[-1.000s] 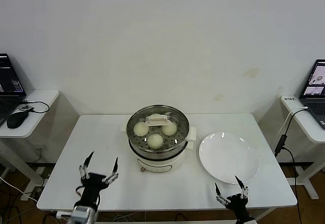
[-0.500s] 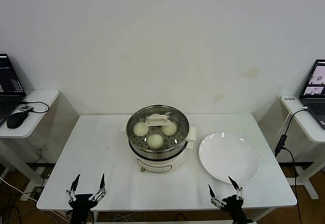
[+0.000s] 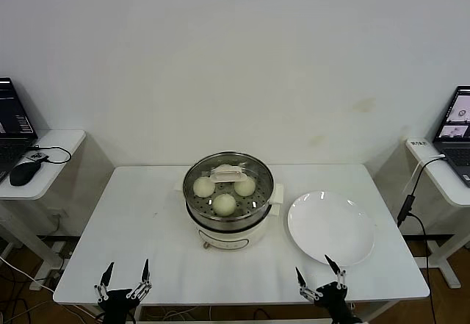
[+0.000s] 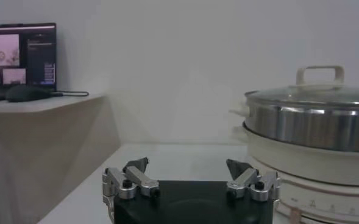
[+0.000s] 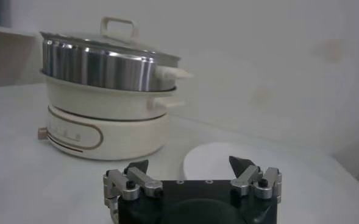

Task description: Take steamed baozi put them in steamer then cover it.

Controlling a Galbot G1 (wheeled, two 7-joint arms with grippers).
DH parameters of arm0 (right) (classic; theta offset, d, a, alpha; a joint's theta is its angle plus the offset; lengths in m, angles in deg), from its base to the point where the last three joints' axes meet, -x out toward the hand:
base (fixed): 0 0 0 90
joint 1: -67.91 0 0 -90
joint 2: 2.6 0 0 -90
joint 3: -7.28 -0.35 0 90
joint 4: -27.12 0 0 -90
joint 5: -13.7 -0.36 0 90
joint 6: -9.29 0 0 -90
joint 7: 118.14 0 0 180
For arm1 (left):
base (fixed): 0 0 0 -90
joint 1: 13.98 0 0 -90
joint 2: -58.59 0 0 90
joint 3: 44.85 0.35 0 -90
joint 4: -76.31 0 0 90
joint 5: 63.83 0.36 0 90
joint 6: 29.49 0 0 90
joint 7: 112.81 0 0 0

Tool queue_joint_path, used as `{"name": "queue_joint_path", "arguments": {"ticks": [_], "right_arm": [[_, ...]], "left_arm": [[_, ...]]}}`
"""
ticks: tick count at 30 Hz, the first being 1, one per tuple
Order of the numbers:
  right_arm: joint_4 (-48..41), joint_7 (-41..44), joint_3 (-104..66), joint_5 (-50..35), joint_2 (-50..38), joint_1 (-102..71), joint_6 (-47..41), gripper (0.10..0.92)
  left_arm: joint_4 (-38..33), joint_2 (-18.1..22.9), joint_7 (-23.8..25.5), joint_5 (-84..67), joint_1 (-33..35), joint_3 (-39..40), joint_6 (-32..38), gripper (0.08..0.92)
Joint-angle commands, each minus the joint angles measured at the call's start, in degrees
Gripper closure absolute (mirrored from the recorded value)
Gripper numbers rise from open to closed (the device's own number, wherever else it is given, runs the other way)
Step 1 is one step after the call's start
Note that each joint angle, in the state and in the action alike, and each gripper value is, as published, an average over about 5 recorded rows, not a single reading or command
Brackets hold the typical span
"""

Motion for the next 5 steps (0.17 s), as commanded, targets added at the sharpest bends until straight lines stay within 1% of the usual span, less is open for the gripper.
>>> {"name": "queue_joint_path", "arguments": {"ticks": [1, 5], "right_arm": [[0.58, 0.17, 0.56, 0.26, -0.04, -0.24, -0.05, 0.202], [0.65, 0.19, 0.59, 0.43, -0.01, -0.25, -0.05, 0.203]], "left_arm": [[0.48, 0.36, 0.23, -0.8, 0.67, -0.19, 0.84, 0.177], [0.49, 0.36, 0.29, -0.7, 0.7, -0.11, 0.8, 0.177]]}}
